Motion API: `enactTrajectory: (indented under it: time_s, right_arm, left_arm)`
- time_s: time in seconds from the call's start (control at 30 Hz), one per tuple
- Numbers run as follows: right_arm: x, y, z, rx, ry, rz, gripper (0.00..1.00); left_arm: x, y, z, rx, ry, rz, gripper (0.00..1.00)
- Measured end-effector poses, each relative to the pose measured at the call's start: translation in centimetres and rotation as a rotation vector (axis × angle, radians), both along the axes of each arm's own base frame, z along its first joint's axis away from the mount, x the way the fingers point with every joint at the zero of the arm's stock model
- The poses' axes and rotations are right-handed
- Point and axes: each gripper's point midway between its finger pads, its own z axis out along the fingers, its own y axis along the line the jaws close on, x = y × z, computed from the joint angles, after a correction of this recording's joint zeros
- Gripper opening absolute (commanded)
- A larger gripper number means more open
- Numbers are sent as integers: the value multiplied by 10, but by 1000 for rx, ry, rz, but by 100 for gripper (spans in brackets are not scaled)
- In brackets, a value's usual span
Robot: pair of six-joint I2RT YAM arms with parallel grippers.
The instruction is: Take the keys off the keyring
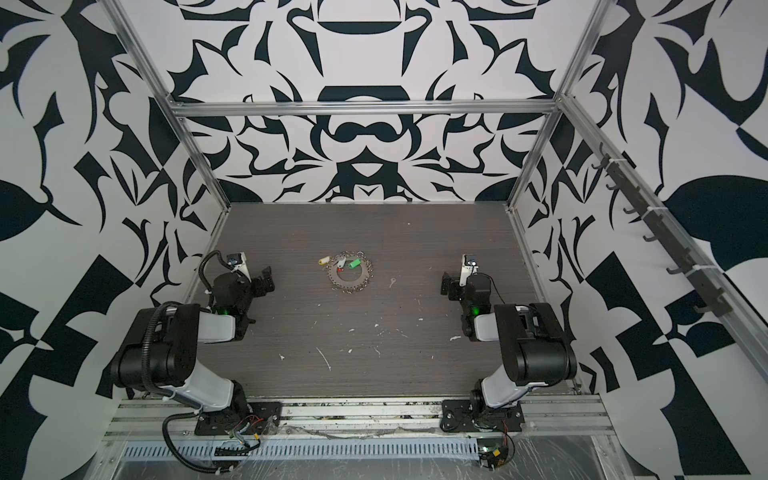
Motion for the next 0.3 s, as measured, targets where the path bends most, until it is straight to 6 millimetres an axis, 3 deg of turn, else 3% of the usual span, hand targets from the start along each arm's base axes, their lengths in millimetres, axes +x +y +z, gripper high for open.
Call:
enactTrajectory:
  time_s: [0.3]
  right_arm:
    - [0, 0, 0, 0, 0, 0, 100]
  left_arm:
    - [-1, 0, -2, -1, 8, 0, 99]
